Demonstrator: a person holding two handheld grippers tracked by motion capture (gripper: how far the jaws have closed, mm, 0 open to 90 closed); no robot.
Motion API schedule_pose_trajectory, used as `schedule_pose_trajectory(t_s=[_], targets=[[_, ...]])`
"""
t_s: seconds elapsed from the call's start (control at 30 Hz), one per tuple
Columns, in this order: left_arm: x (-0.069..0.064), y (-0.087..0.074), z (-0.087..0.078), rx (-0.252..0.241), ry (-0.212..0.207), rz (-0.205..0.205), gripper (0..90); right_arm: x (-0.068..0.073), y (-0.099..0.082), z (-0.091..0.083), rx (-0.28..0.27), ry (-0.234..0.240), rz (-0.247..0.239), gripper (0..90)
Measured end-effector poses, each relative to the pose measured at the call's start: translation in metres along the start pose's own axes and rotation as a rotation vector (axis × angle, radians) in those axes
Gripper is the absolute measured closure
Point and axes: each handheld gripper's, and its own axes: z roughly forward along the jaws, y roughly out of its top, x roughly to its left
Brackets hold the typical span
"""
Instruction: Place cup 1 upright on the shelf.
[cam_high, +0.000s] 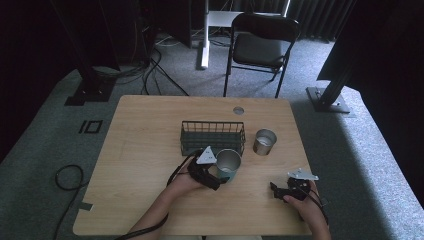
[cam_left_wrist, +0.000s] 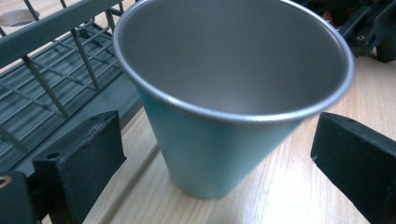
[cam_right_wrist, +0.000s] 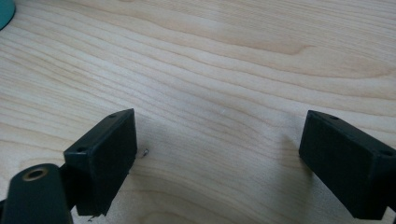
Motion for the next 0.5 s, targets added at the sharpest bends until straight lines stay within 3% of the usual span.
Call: schedule_pose_trajectory(t_s=[0.5], targets=[[0.002, 0.01, 0.012, -0.058, 0.012, -0.008, 3.1, 0.0, 0.0, 0.0, 0.0, 0.0, 0.001, 11.1]])
